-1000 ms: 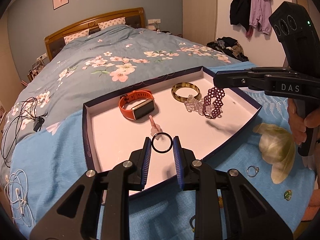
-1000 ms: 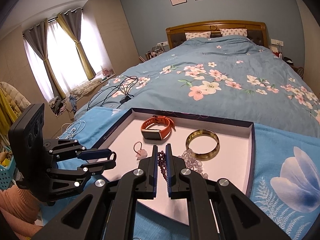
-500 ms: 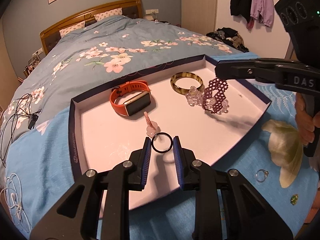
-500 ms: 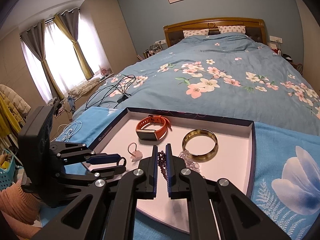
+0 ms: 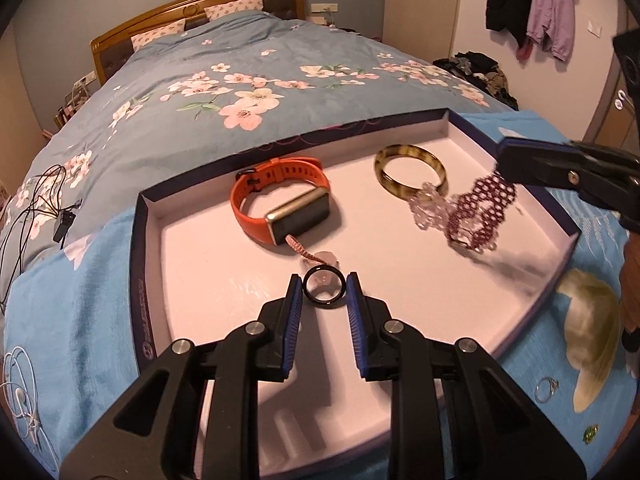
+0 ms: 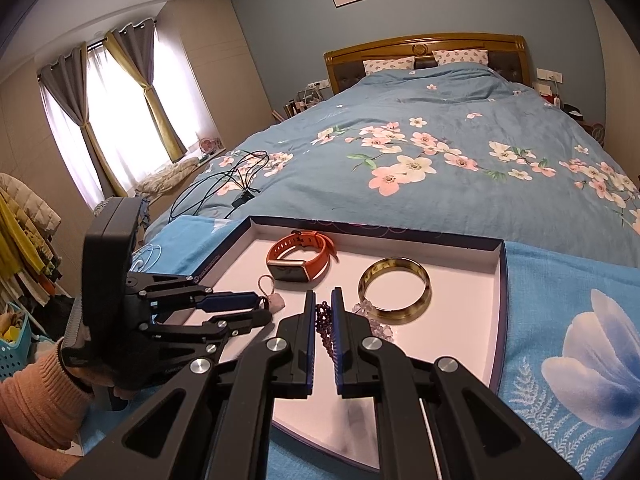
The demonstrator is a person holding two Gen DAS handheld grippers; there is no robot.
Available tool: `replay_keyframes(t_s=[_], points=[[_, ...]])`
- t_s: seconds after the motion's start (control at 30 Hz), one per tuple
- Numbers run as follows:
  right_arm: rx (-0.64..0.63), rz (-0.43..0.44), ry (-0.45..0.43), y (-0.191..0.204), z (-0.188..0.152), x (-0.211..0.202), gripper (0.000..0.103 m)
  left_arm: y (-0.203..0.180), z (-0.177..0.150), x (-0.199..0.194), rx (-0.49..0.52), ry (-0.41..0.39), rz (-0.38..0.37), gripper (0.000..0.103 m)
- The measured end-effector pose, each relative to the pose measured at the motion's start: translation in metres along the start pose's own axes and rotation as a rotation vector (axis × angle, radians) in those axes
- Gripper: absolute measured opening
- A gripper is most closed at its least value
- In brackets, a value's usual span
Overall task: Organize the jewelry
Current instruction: 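Carry the purple bracelet and black ring over the blue tray with both grippers, then open both grippers to drop the bracelet and black ring in the tray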
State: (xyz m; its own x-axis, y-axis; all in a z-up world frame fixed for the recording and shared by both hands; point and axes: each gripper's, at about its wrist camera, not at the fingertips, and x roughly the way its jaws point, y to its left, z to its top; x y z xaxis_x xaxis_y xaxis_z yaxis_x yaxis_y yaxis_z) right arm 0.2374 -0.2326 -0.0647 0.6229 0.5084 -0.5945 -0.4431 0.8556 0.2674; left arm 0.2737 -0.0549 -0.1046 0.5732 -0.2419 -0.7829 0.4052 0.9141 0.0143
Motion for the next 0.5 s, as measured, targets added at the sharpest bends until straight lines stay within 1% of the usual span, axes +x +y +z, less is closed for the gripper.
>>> replay_keyframes(t_s=[0.2, 0.33, 0.37, 0.4, 0.5], points=[[0.008, -0.015, -0.005, -0.006, 0.002, 0.003, 0.007, 0.007, 0.007, 0.002, -0.029, -0.013, 0.011, 0.023], [0.025, -0.044, 0.000, -0.013, 0.001, 0.006, 0.008, 0.008, 0.007, -0.001, -0.033, -0.023, 0.016, 0.023], [0.031, -0.054, 0.001, -0.014, 0.001, 0.006, 0.009, 0.008, 0.007, -0.002, -0.032, -0.024, 0.013, 0.025], [0.040, -0.056, 0.006, -0.017, 0.000, 0.006, 0.009, 0.008, 0.007, -0.003, -0.035, -0.027, 0.014, 0.030], [0.049, -0.064, 0.013, -0.020, -0.002, 0.007, 0.009, 0.007, 0.006, -0.011, -0.032, -0.042, 0.004, 0.037]])
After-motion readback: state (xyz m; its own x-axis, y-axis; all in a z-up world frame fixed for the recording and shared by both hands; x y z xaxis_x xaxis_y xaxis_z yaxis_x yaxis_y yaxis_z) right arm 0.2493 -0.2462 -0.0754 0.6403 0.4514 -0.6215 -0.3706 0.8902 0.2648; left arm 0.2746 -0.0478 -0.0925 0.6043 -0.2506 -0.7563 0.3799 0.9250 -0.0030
